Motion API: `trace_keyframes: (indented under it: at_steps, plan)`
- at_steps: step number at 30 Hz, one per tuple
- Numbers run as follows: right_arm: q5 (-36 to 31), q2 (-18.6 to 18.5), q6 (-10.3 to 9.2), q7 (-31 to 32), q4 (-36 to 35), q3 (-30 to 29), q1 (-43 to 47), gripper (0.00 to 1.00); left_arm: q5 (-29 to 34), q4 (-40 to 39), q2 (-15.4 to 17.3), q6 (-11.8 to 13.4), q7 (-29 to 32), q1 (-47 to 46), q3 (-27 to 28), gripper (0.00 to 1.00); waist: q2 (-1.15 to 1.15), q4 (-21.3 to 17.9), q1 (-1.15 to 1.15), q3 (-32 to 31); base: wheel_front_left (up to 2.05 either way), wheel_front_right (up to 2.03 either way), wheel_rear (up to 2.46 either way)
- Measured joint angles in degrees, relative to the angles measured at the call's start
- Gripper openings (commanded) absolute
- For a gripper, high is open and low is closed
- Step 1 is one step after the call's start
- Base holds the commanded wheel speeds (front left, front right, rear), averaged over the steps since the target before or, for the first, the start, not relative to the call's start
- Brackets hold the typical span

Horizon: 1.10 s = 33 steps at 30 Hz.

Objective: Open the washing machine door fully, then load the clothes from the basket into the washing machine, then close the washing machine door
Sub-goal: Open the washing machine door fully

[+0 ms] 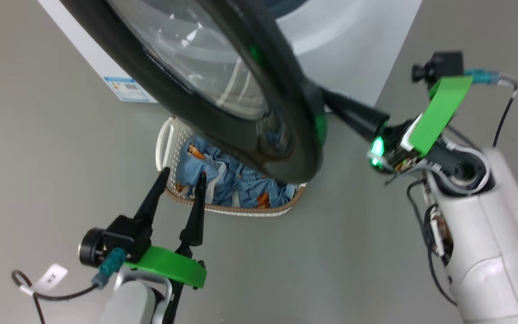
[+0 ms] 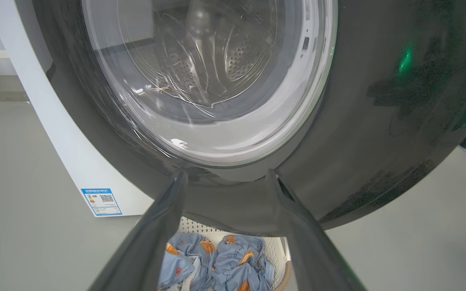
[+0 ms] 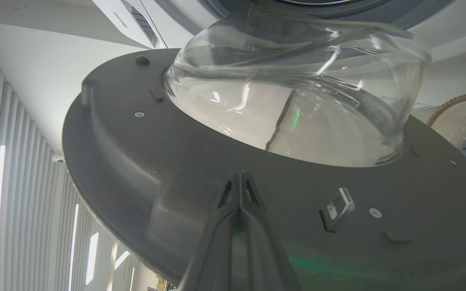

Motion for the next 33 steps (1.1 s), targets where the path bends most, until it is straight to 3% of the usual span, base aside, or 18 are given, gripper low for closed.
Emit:
trace_keyframes:
  at_steps: [19,33]
  plan:
    - [9.55,0.20,0.00,-11.71,1.82,16.25,8.98,0.00,0.33,2.37,0.11,-0.73,0.01,7.00,0.69,1.00,0.00,1.03,0.00,-9.61,0.00,0.00,0.00]
    - [12.58,0.30,0.00,-14.95,3.76,19.70,9.71,0.00,0.42,2.86,0.19,-1.64,0.01,8.01,0.93,1.00,0.00,0.87,0.00,-12.08,0.00,0.00,0.00]
